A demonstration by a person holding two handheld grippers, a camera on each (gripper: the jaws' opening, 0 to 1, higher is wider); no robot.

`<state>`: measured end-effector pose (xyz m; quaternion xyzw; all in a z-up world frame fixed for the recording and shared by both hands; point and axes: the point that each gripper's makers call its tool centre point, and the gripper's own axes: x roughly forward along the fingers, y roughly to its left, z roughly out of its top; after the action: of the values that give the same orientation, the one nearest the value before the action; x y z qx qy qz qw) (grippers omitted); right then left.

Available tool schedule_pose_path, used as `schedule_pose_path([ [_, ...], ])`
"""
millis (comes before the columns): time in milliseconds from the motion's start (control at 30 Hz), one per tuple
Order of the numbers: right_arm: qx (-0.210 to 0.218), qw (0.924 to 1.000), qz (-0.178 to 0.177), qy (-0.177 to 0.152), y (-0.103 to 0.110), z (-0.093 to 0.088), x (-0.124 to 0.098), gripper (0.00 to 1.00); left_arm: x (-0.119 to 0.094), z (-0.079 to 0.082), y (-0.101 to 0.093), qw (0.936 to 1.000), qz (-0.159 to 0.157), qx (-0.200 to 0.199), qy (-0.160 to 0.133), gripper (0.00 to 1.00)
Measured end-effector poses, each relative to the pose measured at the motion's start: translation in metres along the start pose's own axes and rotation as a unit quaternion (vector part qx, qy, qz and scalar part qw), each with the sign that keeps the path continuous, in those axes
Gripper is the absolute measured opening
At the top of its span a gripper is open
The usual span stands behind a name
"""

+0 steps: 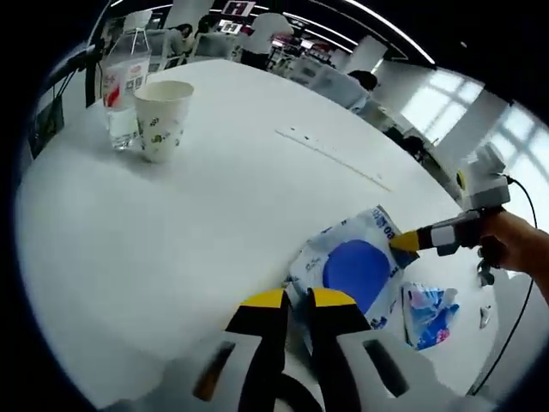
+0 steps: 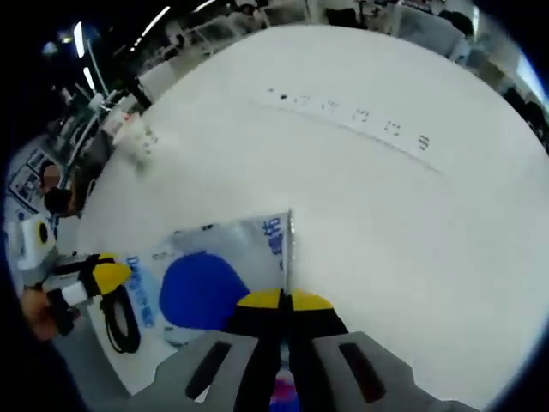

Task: Arrange the tabletop items into an orderly group along one side of the table until the central work area is clear of visible clutter.

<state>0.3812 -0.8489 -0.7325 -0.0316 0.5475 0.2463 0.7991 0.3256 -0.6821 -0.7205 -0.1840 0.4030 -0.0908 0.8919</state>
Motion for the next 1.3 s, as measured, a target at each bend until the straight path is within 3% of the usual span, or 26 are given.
schedule_pose_path([
  [233,0.036,0.9988,-0.016,-0.029,0.003,-0.008,-0.001,0.0,0.002,0.0,0.005,0.9992,0.012,0.038,-0.007,0.12],
  [367,0.044,0.998,-0.012,-0.045,0.005,-0.008,0.001,0.0,0.002,-0.005,0.009,0.9986,0.018,0.05,-0.002,0.18],
  [700,0.003,0.9976,-0.023,-0.065,0.005,-0.008,0.008,0.12,-0.001,-0.014,0.013,0.9988,0.028,0.039,0.007,0.29],
  [867,-0.001,0.9975,-0.018,-0.068,0.007,-0.004,0.009,0.15,-0.003,-0.023,0.016,0.9982,0.04,0.036,0.024,0.29],
  [1000,-0.005,0.9975,-0.019,-0.067,0.008,0.001,0.01,0.14,-0.003,-0.025,0.016,0.998,0.042,0.042,0.022,0.22],
  [1300,0.003,0.9974,-0.029,-0.065,0.007,0.003,0.008,0.02,-0.004,-0.023,0.013,0.997,0.045,0.062,0.015,0.15],
])
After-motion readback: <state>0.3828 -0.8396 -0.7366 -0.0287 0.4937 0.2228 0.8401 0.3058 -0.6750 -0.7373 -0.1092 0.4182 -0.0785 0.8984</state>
